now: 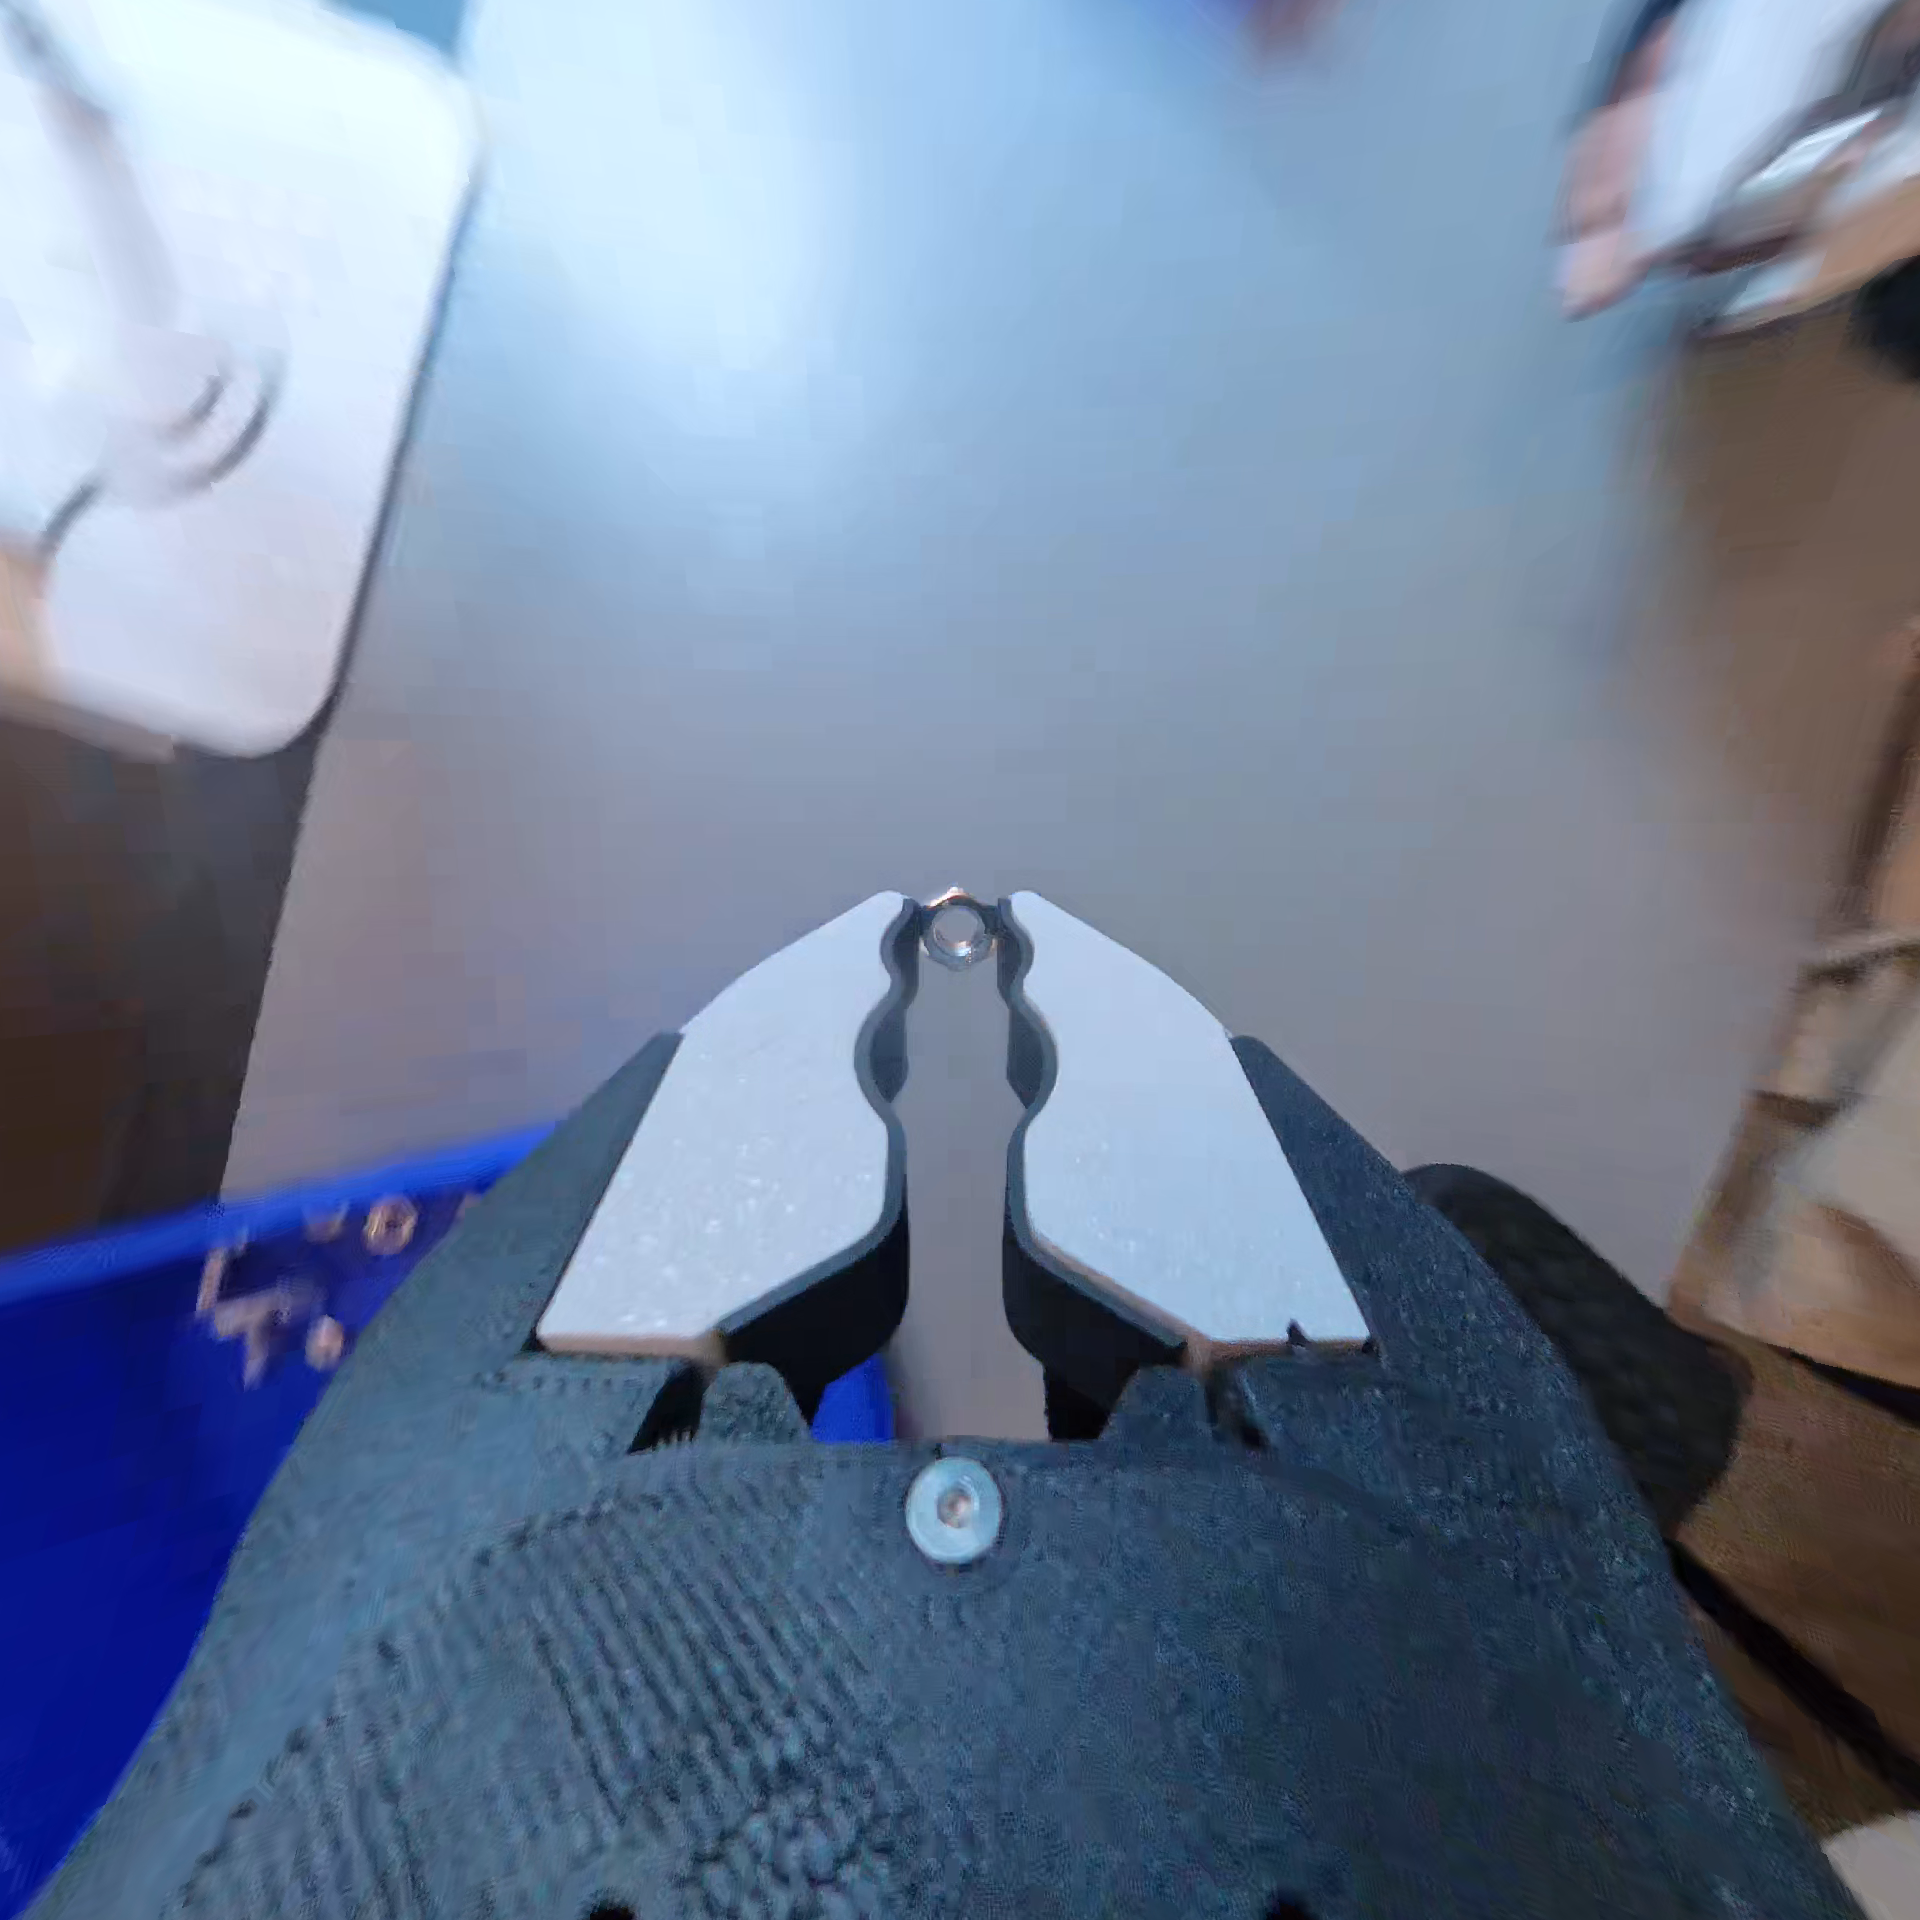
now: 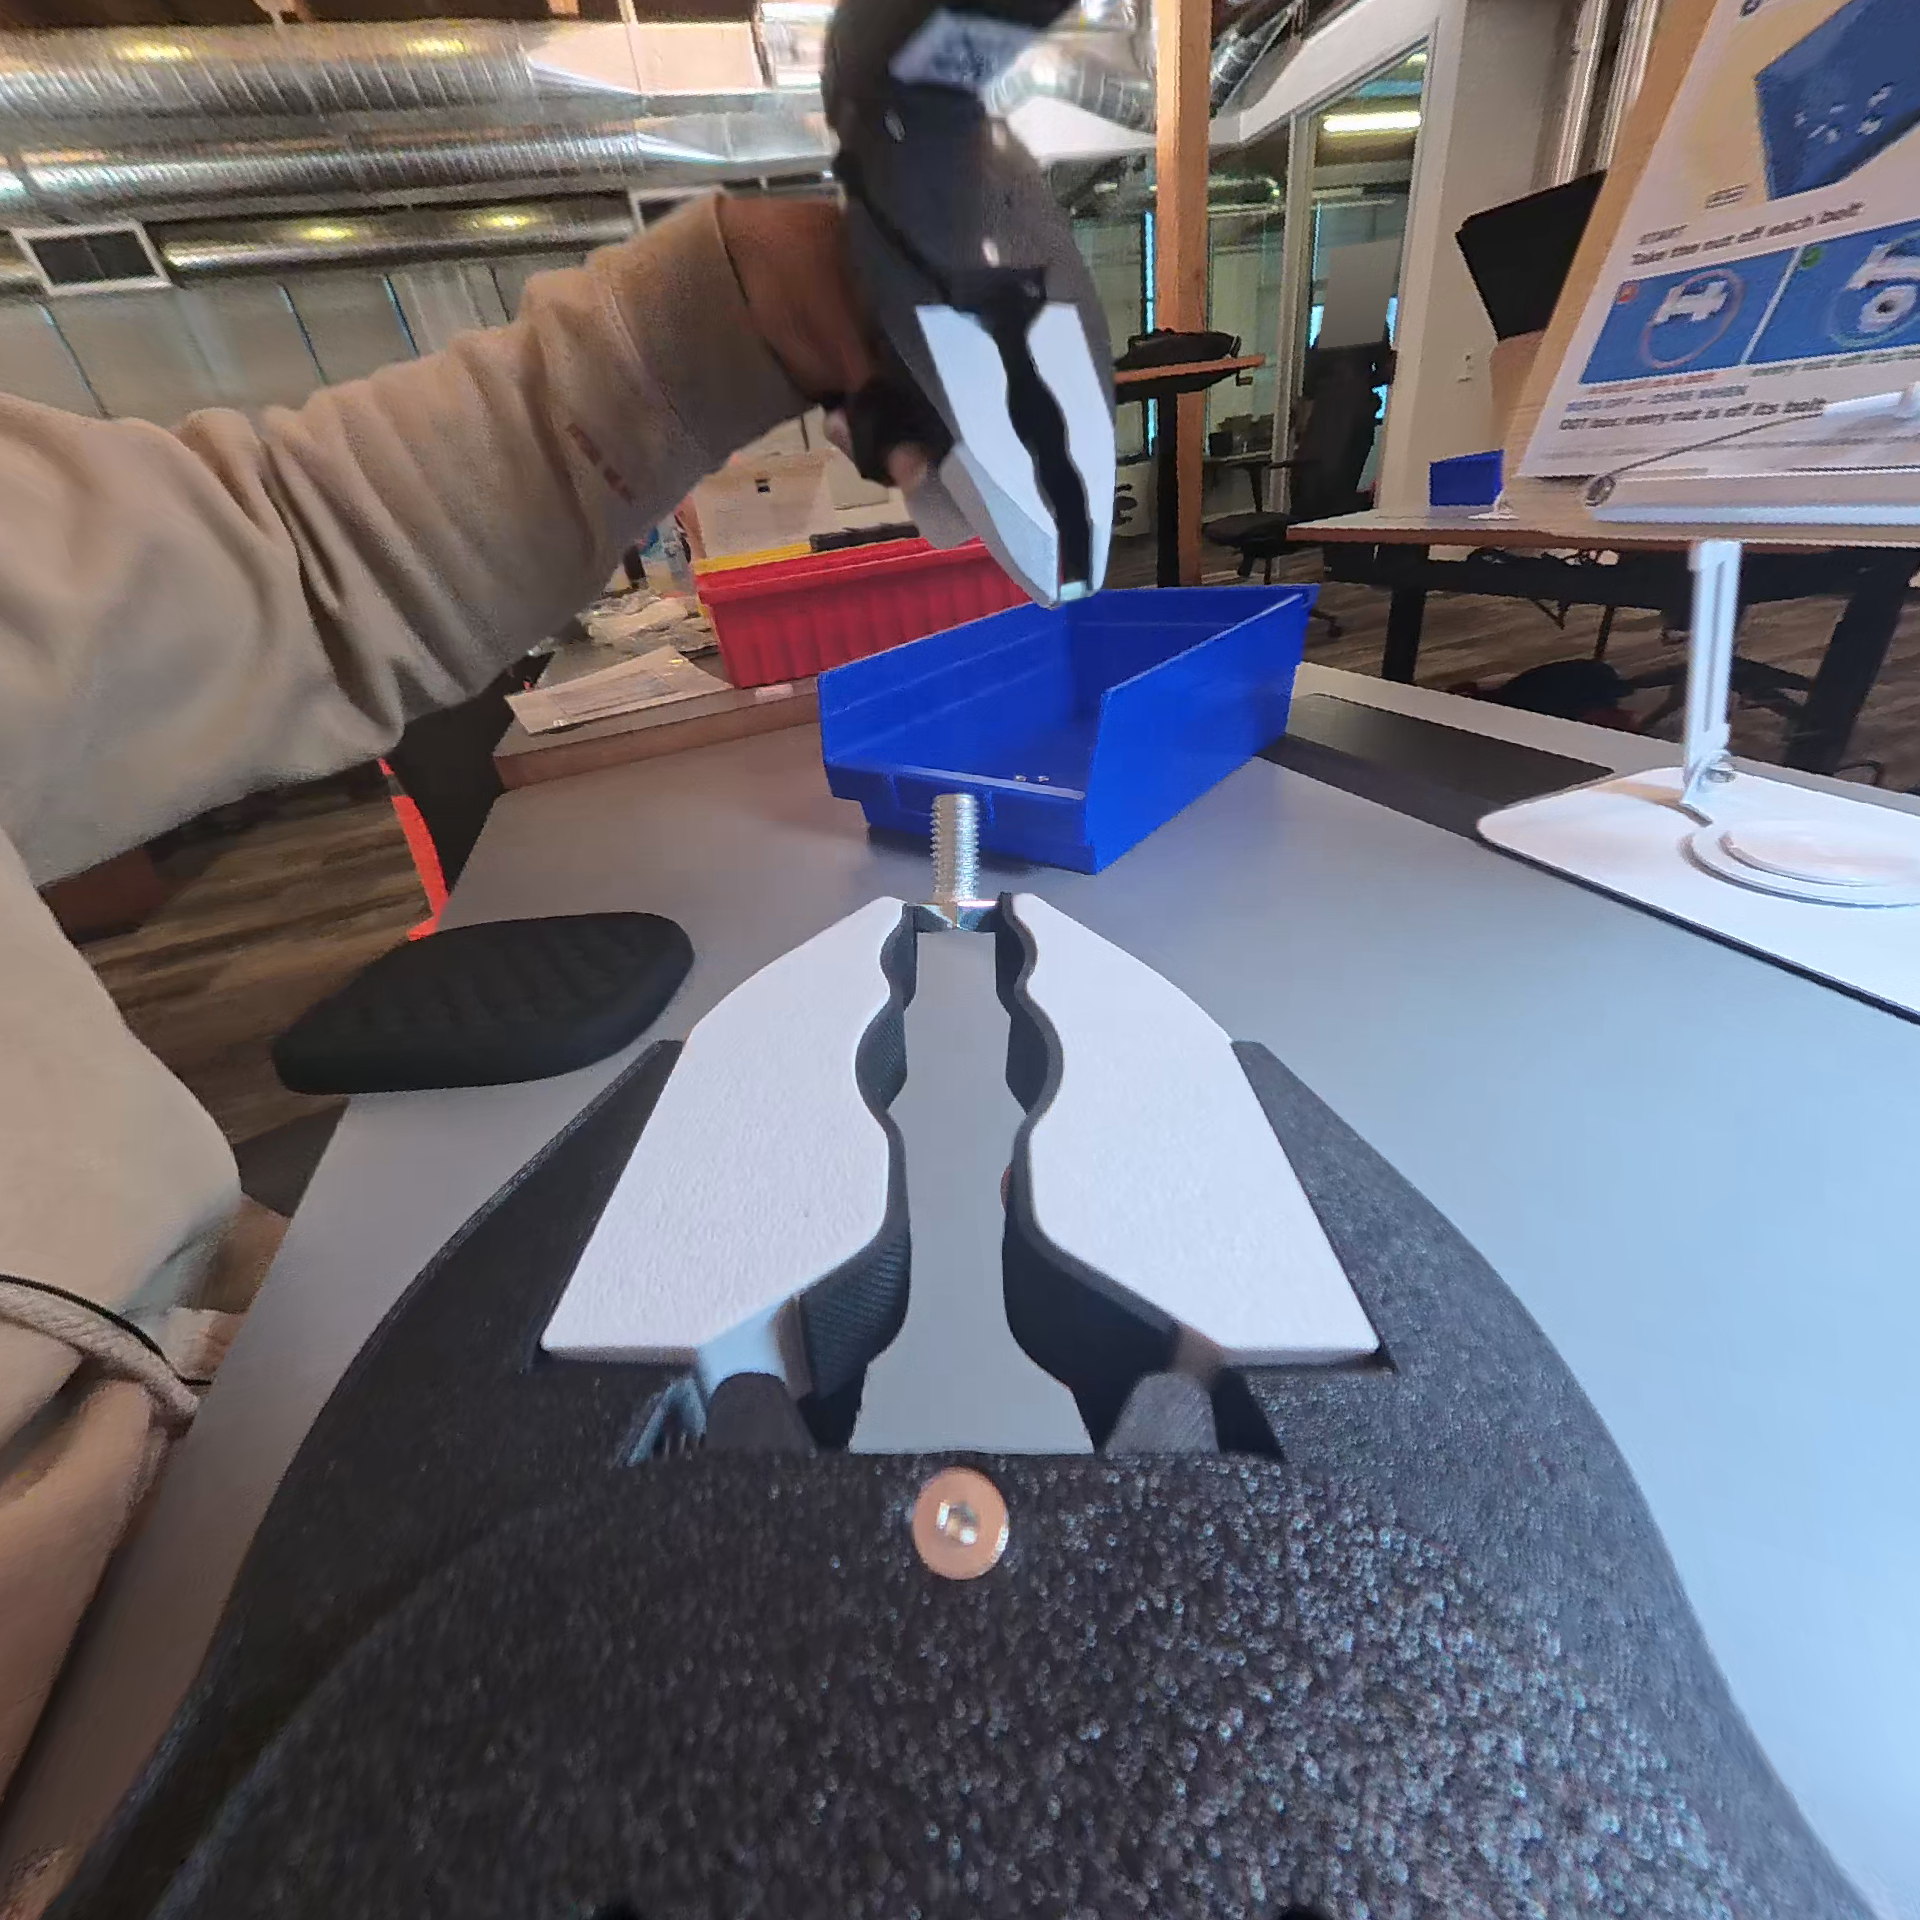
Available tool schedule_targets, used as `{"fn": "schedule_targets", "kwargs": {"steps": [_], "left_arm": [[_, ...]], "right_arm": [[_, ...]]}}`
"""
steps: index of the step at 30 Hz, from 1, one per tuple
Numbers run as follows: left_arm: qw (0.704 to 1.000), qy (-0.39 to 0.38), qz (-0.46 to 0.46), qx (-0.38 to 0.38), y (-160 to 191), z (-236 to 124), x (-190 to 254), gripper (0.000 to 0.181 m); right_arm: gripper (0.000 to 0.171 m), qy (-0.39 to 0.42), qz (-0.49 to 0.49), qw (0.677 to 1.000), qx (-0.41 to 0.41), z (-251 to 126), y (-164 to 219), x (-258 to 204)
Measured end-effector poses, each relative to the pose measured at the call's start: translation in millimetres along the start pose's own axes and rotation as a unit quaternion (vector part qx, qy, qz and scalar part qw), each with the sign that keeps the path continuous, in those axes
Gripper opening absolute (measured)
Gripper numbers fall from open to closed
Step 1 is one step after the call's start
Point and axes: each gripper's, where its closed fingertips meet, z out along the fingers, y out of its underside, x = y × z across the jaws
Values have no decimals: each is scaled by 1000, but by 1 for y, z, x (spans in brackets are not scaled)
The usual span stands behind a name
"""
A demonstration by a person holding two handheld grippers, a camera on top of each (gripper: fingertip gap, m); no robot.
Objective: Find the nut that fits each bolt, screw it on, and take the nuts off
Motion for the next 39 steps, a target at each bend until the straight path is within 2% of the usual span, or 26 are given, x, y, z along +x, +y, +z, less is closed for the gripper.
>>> {"fn": "schedule_targets", "kwargs": {"steps": [1,6,11,21,39], "left_arm": [[999,21,33,3,-18,2,25,15],[982,97,159,14,-81,9,119,15],[968,115,223,11,-114,9,161,15],[958,126,256,-23,-132,22,177,14],[953,157,260,-4,-134,15,185,14]], "right_arm": [[15,-3,1,1000,2,1,0,-3],[15,-18,22,999,37,4,-12,-18],[15,-28,51,995,84,-4,-32,-24],[14,-39,36,993,105,-12,-43,-30],[15,-59,33,987,147,-16,-53,-37]]}}
